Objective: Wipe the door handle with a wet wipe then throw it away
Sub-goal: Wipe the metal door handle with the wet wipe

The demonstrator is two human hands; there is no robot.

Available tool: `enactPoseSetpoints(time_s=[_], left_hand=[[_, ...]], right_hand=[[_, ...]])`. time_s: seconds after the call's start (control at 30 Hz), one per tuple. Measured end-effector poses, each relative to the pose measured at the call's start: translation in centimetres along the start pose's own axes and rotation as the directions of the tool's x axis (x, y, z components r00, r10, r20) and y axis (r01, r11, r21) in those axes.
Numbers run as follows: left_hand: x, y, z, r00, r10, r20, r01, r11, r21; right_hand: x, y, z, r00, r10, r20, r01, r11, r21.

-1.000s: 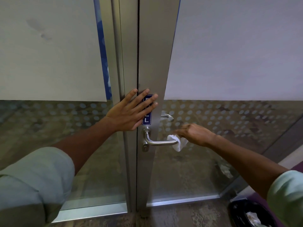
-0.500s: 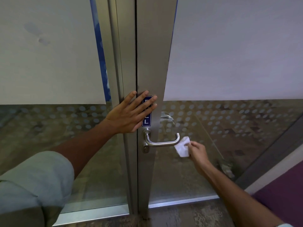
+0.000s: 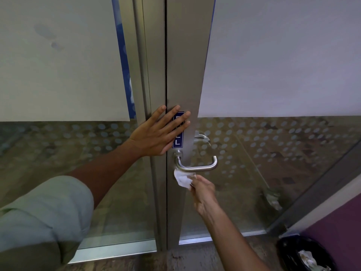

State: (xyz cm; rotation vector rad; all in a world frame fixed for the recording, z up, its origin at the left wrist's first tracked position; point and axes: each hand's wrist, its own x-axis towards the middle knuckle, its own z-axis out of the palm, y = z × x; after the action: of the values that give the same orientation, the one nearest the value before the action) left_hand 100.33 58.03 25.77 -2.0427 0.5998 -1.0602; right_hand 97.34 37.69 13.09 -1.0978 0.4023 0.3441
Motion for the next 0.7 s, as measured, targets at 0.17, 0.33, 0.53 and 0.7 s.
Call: enactPoseSetpoints(time_s=[0.17, 0.33, 0.53, 0.7], left_hand=[[0.0, 0.0, -0.1, 1.000, -0.002, 0.001, 0.002, 1.000, 0.001], [0.0, 0.1, -0.2, 1.000, 0.000, 0.010, 0.000, 1.000, -0.010], [0.0, 0.0, 0.0, 1.000, -0.007, -0.005, 0.007, 1.000, -0.013], [-0.1, 0.1, 0.1, 1.000, -0.003, -0.009, 0.003, 1.000, -0.007]], right_hand=[[-1.7, 0.5, 4.8, 0.998, 0.028, 0.048, -0.042, 0.951, 0.307], [-2.5, 0.2, 6.2, 0.994, 0.102, 0.041, -0.109, 0.885, 0.453], [-2.9, -1.0, 6.2, 0.973, 0.224, 0.055, -0.213, 0.780, 0.589], [-3.1, -1.3, 5.3, 0.962, 0.270, 0.030, -0.246, 0.819, 0.518]])
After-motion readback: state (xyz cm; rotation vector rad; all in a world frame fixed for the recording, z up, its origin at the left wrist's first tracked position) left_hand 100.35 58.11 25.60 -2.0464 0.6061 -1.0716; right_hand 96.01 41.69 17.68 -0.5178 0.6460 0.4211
